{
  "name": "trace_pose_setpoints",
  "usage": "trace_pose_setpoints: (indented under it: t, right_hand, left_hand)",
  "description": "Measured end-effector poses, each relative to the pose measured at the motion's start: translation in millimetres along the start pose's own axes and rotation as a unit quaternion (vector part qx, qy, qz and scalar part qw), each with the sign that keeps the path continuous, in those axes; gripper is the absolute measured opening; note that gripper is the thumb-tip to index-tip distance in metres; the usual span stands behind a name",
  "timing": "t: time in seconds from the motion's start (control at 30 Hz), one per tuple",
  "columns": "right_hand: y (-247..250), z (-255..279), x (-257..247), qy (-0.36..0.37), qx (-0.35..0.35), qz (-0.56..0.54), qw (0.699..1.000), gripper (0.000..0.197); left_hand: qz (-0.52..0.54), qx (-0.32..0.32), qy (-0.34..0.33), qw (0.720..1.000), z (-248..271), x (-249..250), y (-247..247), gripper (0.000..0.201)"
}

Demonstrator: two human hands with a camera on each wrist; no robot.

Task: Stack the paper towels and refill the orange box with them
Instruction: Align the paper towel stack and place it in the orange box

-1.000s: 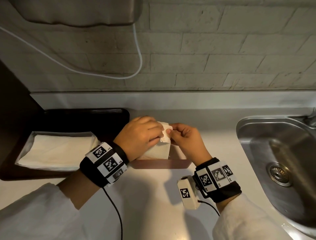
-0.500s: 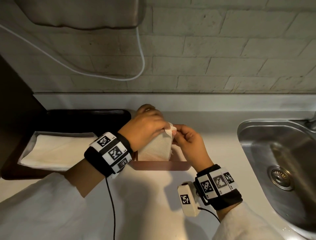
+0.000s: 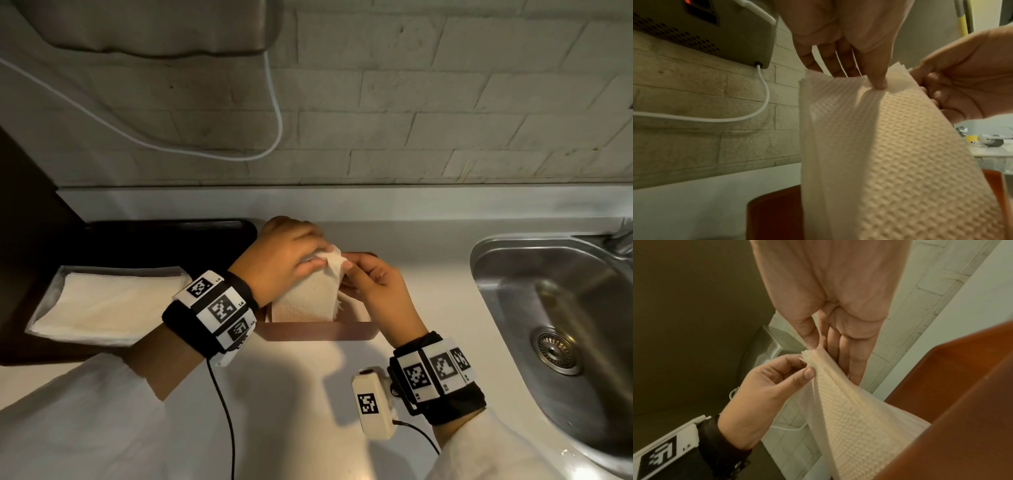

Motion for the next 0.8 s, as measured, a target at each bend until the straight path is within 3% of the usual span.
trace_pose_setpoints:
  t: [0.37, 0.6, 0.8]
  right_hand:
    - [-2.2, -3.2, -6.3, -0.034, -0.007, -0.012, 0.999, 0.017]
    - [-0.3, -11.8, -10.2, -0.061, -0.012, -0.009, 0.998, 0.01]
    - [1.9, -17.1, -12.7, -0.062, -0.005, 0.005, 0.998, 0.011]
  left_hand:
    - [-0.024, -0.061, -0.013, 0.998, 6.0, 0.7, 5.8, 0.044]
    - [-0.075, -0.049, -0.045, 0.995, 7.7, 3.3, 1.9, 0.018]
    - [-0.087, -0.035, -0.046, 0.995, 13.3, 2.5, -1.4, 0.019]
Point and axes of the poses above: each hand's wrist, its own z-axis away from the middle knuckle, its own y-axis out of the back of the hand, x = y × z, the point moved 2 cm from there along -z, towards the middle knuckle, and after that the axes turned 1 degree about x, right-handed, at the moved point
